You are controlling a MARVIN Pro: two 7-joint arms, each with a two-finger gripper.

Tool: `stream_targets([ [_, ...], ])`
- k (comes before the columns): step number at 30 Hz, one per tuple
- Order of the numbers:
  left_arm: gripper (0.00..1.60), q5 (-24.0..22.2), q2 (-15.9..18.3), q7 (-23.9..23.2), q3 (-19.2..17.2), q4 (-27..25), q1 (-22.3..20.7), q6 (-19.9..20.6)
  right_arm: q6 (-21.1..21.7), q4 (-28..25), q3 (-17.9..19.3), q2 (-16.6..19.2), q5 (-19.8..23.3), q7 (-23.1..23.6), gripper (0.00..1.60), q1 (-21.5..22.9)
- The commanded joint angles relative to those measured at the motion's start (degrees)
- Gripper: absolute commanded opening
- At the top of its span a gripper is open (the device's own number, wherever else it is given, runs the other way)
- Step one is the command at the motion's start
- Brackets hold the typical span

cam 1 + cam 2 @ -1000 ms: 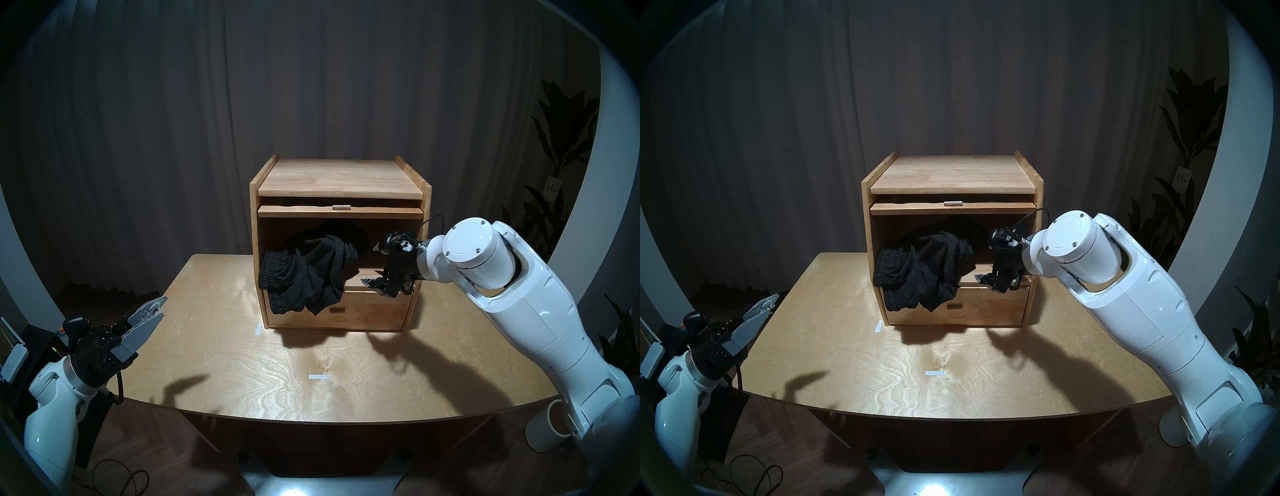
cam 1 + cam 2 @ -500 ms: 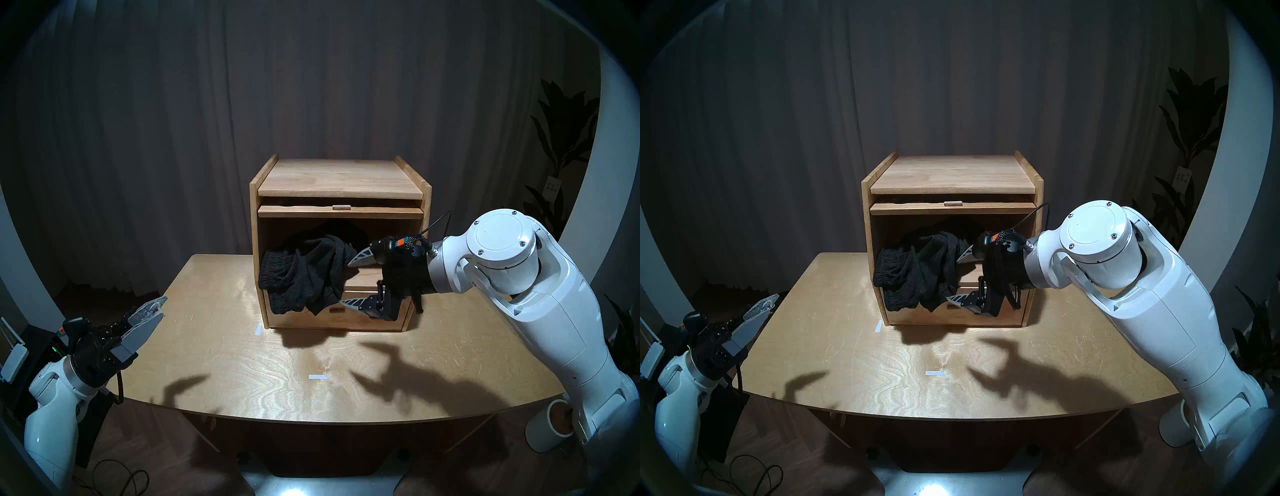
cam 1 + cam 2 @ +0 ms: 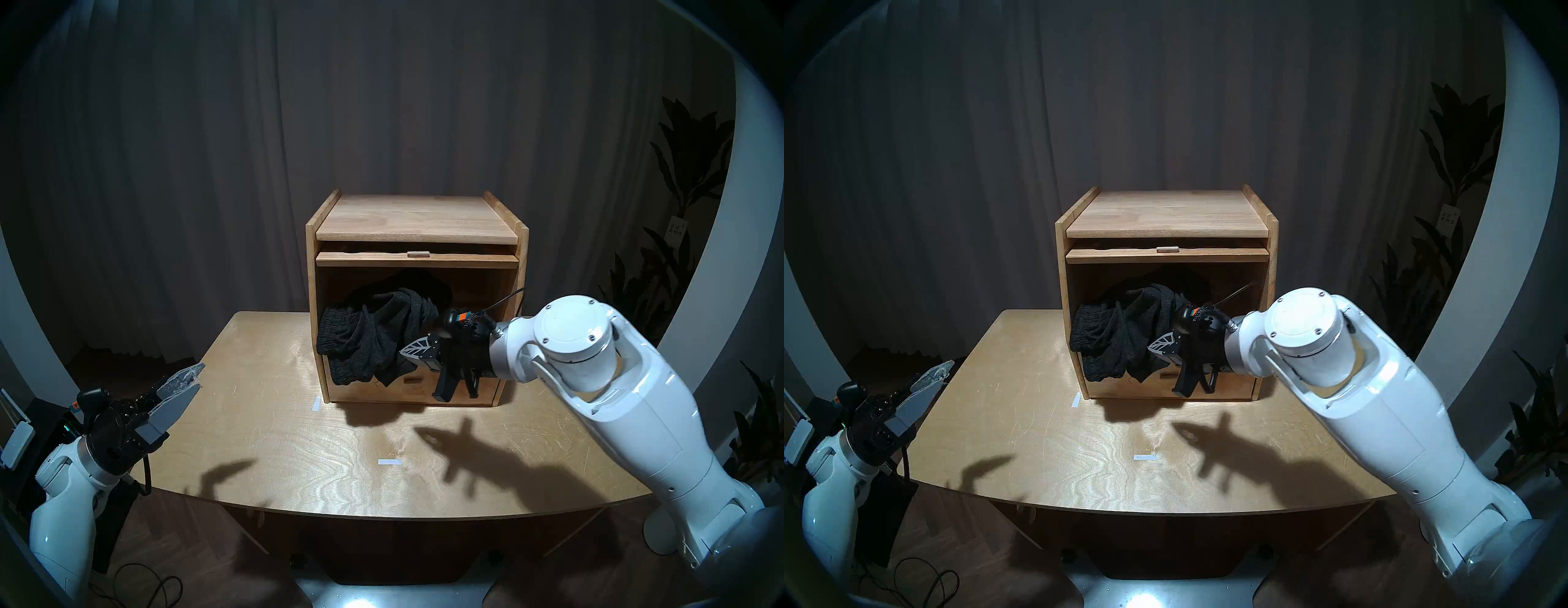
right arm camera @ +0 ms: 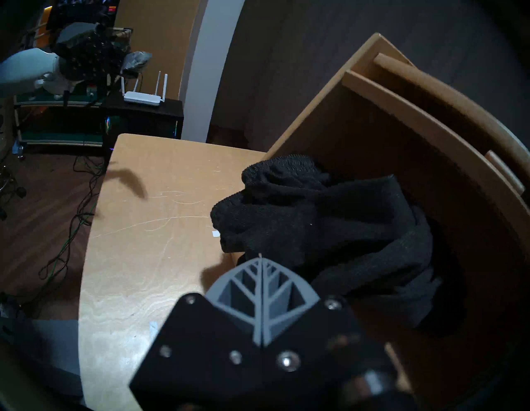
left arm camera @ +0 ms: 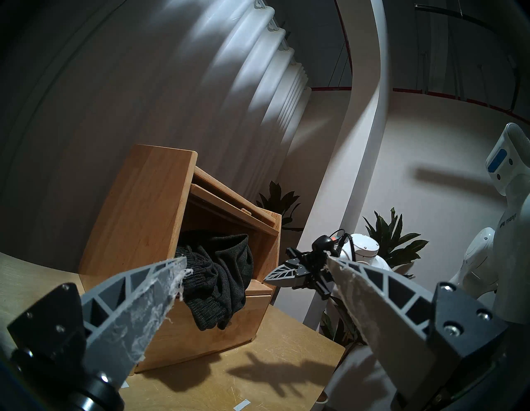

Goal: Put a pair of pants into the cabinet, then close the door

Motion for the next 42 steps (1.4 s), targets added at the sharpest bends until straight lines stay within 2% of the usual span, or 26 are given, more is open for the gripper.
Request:
stream_targets([
  [1, 1.60, -0.2, 0.1, -0.2, -0.2, -0.6, -0.1, 0.1, -5.3, 4.9, -6.2, -6.6, -1.7, -3.7, 0.00, 5.5],
  [5, 1.60, -0.2, 0.1, -0.2, -0.2, -0.6, -0.1, 0.1, -7.4, 8.5, -7.8, -8.2, -2.6, -5.5, 0.00, 7.8],
  [6, 1.60, -0.2, 0.1, -0.2, -0.2, -0.6, -0.1, 0.1, -7.8, 10.1, -7.9, -9.7, -3.9, -5.4, 0.00, 8.5],
  [9, 1.60, -0.2, 0.1, -0.2, -0.2, -0.6, -0.1, 0.1, -9.1, 12.7, -8.6, -10.1, -5.2, -5.9, 0.00, 10.2],
  [15, 1.60, -0.2, 0.1, -0.2, -0.2, -0.6, -0.1, 0.1, -11.2, 17.6, -7.3, -10.8, -8.6, -7.6, 0.00, 13.2],
  [24, 1.60, -0.2, 0.1, -0.2, -0.2, -0.6, -0.1, 0.1, -13.6, 24.1, -6.6, -11.8, -10.2, -8.0, 0.00, 17.9],
  [36, 1.60, -0.2, 0.1, -0.1, -0.2, -0.6, -0.1, 0.2, -18.0, 33.8, -5.6, -9.9, -13.9, -11.4, 0.00, 19.2],
  [42, 1.60, -0.2, 0.1, -0.1, -0.2, -0.7, 0.0, 0.2, -20.2, 36.4, -4.8, -8.3, -15.5, -13.5, 0.00, 18.3],
])
